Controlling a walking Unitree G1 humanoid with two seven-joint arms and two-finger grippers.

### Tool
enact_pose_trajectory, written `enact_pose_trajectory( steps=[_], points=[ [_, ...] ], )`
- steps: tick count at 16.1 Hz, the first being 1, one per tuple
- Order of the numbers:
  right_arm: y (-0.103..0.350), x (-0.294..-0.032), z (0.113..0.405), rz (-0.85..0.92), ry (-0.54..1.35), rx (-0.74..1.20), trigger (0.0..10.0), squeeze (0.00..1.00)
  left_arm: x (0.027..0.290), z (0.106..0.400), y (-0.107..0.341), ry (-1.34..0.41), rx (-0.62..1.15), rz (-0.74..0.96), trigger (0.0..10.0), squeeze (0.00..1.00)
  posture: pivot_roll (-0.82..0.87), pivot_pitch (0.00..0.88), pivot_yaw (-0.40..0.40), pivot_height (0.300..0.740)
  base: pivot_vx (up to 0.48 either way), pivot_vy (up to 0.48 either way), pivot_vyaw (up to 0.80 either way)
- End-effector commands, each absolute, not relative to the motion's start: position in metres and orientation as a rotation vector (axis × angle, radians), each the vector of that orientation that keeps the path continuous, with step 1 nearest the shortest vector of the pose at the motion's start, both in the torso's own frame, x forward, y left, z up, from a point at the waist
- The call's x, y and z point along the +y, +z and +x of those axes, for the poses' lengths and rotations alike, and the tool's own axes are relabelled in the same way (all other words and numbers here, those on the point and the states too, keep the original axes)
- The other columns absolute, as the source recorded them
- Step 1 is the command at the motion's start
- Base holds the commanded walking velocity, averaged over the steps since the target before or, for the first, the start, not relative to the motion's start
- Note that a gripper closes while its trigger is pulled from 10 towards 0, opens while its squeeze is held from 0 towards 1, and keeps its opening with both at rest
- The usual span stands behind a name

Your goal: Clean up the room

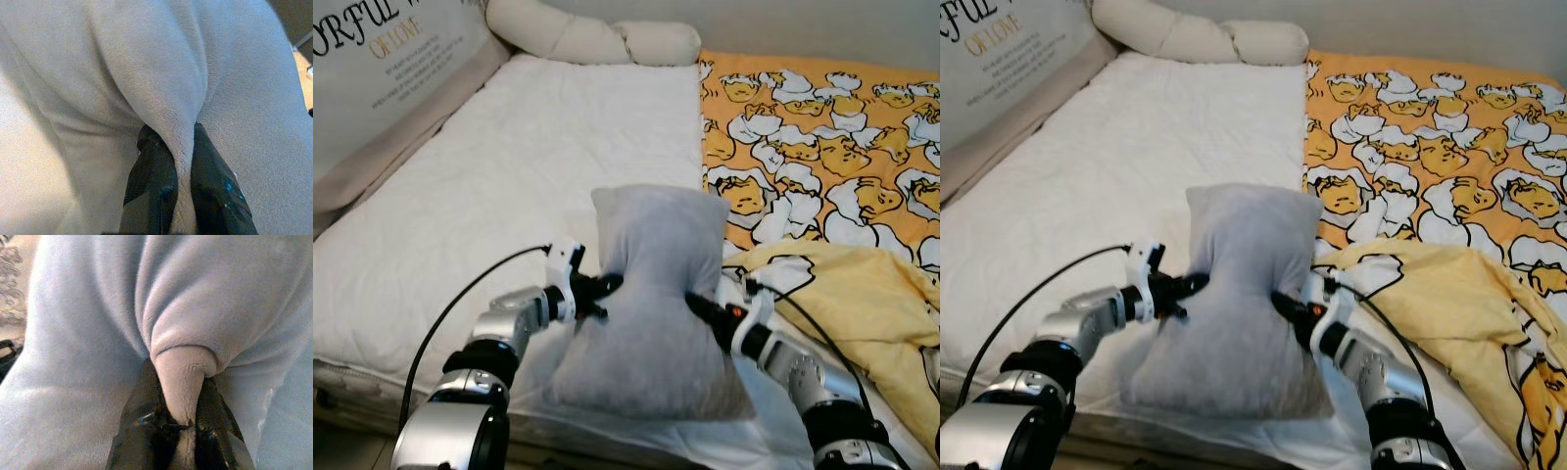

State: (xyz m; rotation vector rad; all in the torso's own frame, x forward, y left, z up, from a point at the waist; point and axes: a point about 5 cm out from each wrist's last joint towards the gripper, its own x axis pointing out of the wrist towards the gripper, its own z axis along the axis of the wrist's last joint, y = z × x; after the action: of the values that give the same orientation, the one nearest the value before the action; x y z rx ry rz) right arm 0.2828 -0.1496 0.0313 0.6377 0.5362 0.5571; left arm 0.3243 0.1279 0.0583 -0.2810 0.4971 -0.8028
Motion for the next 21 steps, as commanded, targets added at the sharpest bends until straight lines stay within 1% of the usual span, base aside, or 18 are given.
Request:
enact_pose_trajectory(
  steps=[1, 5, 6, 7, 8, 9, 10, 11, 12, 13, 14, 15, 16, 18, 19, 20, 21],
  points=[
    [0.055, -0.135, 0.294, 0.633, 0.638, 0.457, 0.0, 0.0, 0.122, 0.328, 0.074, -0.855, 0.432, -0.29, 0.0, 0.0, -0.11, 0.0, 0.0, 0.74, 0.0, 0.0, 0.0],
    [0.088, -0.125, 0.301, 0.6, 0.699, 0.343, 0.0, 0.0, 0.124, 0.336, 0.112, -0.806, 0.269, -0.225, 0.0, 0.0, -0.1, 0.0, -0.008, 0.74, 0.0, 0.0, 0.0],
    [0.095, -0.123, 0.301, 0.592, 0.707, 0.318, 0.0, 0.0, 0.125, 0.335, 0.121, -0.79, 0.24, -0.206, 4.5, 0.0, -0.09, 0.0, -0.008, 0.74, 0.0, 0.0, 0.0],
    [0.099, -0.121, 0.301, 0.586, 0.712, 0.301, 0.0, 0.0, 0.126, 0.334, 0.126, -0.778, 0.222, -0.194, 4.5, 0.0, -0.09, 0.0, -0.008, 0.74, 0.0, 0.0, 0.0],
    [0.105, -0.12, 0.298, 0.574, 0.713, 0.283, 0.0, 0.0, 0.125, 0.328, 0.134, -0.783, 0.202, -0.186, 8.4, 0.0, -0.09, 0.0, -0.011, 0.74, 0.0, 0.0, 0.0],
    [0.107, -0.12, 0.297, 0.571, 0.71, 0.284, 0.0, 0.0, 0.124, 0.324, 0.136, -0.792, 0.204, -0.178, 5.0, 0.0, -0.08, 0.0, -0.013, 0.74, 0.0, 0.0, 0.0],
    [0.108, -0.12, 0.295, 0.573, 0.709, 0.285, 0.0, 0.0, 0.123, 0.321, 0.138, -0.799, 0.201, -0.168, 4.5, 0.0, -0.08, 0.0, -0.015, 0.74, 0.0, 0.0, 0.0],
    [0.109, -0.118, 0.293, 0.567, 0.716, 0.283, 0.0, 0.0, 0.121, 0.318, 0.139, -0.798, 0.198, -0.165, 2.4, 0.0, -0.08, 0.0, -0.017, 0.74, 0.0, 0.0, 0.0],
    [0.111, -0.116, 0.292, 0.554, 0.732, 0.279, 0.0, 0.0, 0.12, 0.316, 0.139, -0.797, 0.194, -0.166, 0.0, 0.0, -0.08, 0.0, -0.018, 0.74, 0.0, 0.0, 0.0],
    [0.113, -0.114, 0.29, 0.545, 0.743, 0.276, 0.0, 0.0, 0.12, 0.314, 0.14, -0.793, 0.193, -0.169, 0.2, 0.0, -0.08, 0.0, -0.019, 0.74, 0.0, 0.0, 0.0],
    [0.116, -0.111, 0.29, 0.5, 0.713, 0.267, 0.2, 0.0, 0.121, 0.312, 0.141, -0.734, 0.2, -0.094, 10.0, 0.0, -0.07, 0.0, -0.03, 0.74, 0.0, 0.0, 0.0],
    [0.117, -0.111, 0.29, 0.479, 0.688, 0.261, 0.2, 0.0, 0.122, 0.312, 0.142, -0.711, 0.197, -0.065, 10.0, 0.0, -0.07, 0.0, -0.032, 0.74, 0.0, 0.0, 0.0],
    [0.117, -0.113, 0.29, 0.473, 0.653, 0.254, 10.0, 0.0, 0.123, 0.312, 0.142, -0.678, 0.205, -0.037, 10.0, 0.0, -0.07, 0.0, -0.032, 0.74, 0.0, 0.0, 0.0],
    [0.118, -0.115, 0.289, 0.484, 0.605, 0.245, 10.0, 0.0, 0.126, 0.312, 0.143, -0.629, 0.205, -0.009, 10.0, 0.0, -0.08, 0.0, -0.024, 0.74, 0.0, 0.0, 0.0],
    [0.118, -0.119, 0.288, 0.468, 0.536, 0.241, 10.0, 0.0, 0.13, 0.314, 0.146, -0.562, 0.189, 0.061, 10.0, 0.0, -0.09, 0.0, -0.015, 0.74, 0.0, 0.0, 0.0],
    [0.12, -0.123, 0.287, 0.468, 0.489, 0.231, 10.0, 0.0, 0.131, 0.315, 0.149, -0.524, 0.178, 0.093, 10.0, 0.0, -0.09, 0.0, -0.015, 0.74, 0.0, 0.0, 0.0],
    [0.12, -0.123, 0.287, 0.468, 0.489, 0.231, 10.0, 0.0, 0.131, 0.315, 0.149, -0.524, 0.178, 0.093, 10.0, 0.0, -0.09, 0.0, -0.015, 0.74, 0.0, 0.0, 0.0]
  ],
)
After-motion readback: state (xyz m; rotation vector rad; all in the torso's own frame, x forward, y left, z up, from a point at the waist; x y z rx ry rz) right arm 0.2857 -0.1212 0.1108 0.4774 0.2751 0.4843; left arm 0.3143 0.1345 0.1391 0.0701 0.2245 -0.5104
